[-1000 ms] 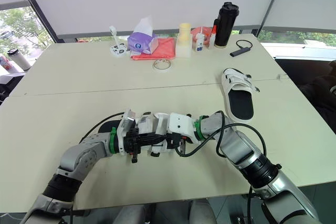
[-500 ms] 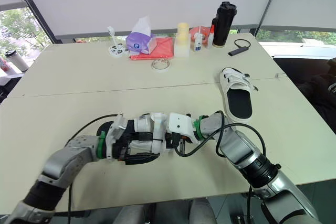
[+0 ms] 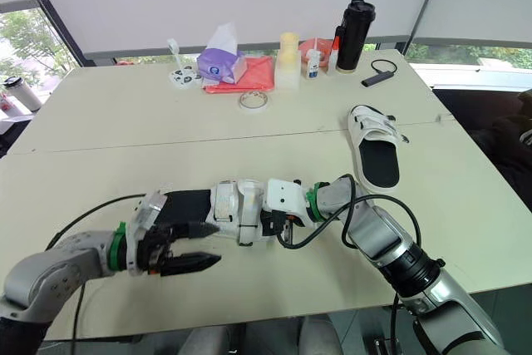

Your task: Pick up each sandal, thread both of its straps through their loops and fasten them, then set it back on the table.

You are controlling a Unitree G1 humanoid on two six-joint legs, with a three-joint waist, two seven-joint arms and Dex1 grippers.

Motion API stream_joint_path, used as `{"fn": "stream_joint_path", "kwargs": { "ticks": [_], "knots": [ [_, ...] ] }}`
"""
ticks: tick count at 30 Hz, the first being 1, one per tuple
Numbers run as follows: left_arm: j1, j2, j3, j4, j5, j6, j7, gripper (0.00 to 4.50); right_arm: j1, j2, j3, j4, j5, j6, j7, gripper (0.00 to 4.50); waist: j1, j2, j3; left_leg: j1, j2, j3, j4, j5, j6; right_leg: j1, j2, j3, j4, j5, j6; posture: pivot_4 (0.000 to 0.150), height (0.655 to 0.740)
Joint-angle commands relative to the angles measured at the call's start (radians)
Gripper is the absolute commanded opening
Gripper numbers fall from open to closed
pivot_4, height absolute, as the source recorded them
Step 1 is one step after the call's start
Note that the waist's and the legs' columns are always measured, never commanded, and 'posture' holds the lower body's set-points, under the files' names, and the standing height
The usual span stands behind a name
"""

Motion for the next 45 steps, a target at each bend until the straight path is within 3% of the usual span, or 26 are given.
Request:
{"fn": "stream_joint_path", "kwargs": {
  "ticks": [1, 11, 18, 29, 45],
  "knots": [
    [0.022, 0.032, -0.018, -0.04, 0.019, -0.021, -0.032, 4.44, 0.017, -0.006, 0.032, 0.035, -0.033, 0.017, -0.001, 0.0, 0.0, 0.0, 0.0, 0.0, 0.0, 0.0, 0.0, 0.0, 0.0, 0.0, 0.0, 0.0, 0.0, 0.0, 0.0, 0.15, 0.74],
    [-0.011, -0.104, -0.15, 0.069, 0.184, -0.145, 0.045, 4.44, 0.018, -0.005, 0.032, 0.034, -0.035, 0.019, -0.002, 0.0, 0.001, 0.0, 0.0, -0.001, -0.001, 0.003, 0.0, -0.001, 0.001, -0.001, -0.005, -0.001, -0.001, 0.0, 0.0, 0.15, 0.74],
    [-0.037, -0.186, -0.168, 0.11, 0.208, -0.161, 0.082, 4.44, 0.021, -0.011, 0.029, 0.027, -0.034, 0.024, 0.0, 0.0, 0.002, 0.0, 0.0, -0.001, -0.001, 0.003, 0.0, -0.001, 0.001, 0.0, -0.004, -0.002, -0.001, 0.0, 0.0, 0.15, 0.74],
    [-0.018, -0.209, -0.201, 0.06, 0.183, -0.137, 0.053, 4.44, 0.018, -0.009, 0.026, 0.032, -0.037, 0.022, -0.001, 0.0, 0.004, 0.0, 0.0, 0.0, -0.002, 0.002, 0.002, 0.0, 0.001, 0.001, -0.005, -0.002, -0.001, 0.0, 0.0, 0.15, 0.74],
    [-0.042, -0.263, -0.203, 0.164, 0.222, -0.21, 0.067, 4.44, 0.023, -0.005, 0.026, 0.029, -0.039, 0.024, -0.006, 0.0, 0.003, 0.0, 0.0, 0.0, -0.002, 0.002, 0.001, 0.0, 0.002, 0.001, -0.004, -0.002, 0.0, 0.0, 0.0, 0.15, 0.74]
  ]
}}
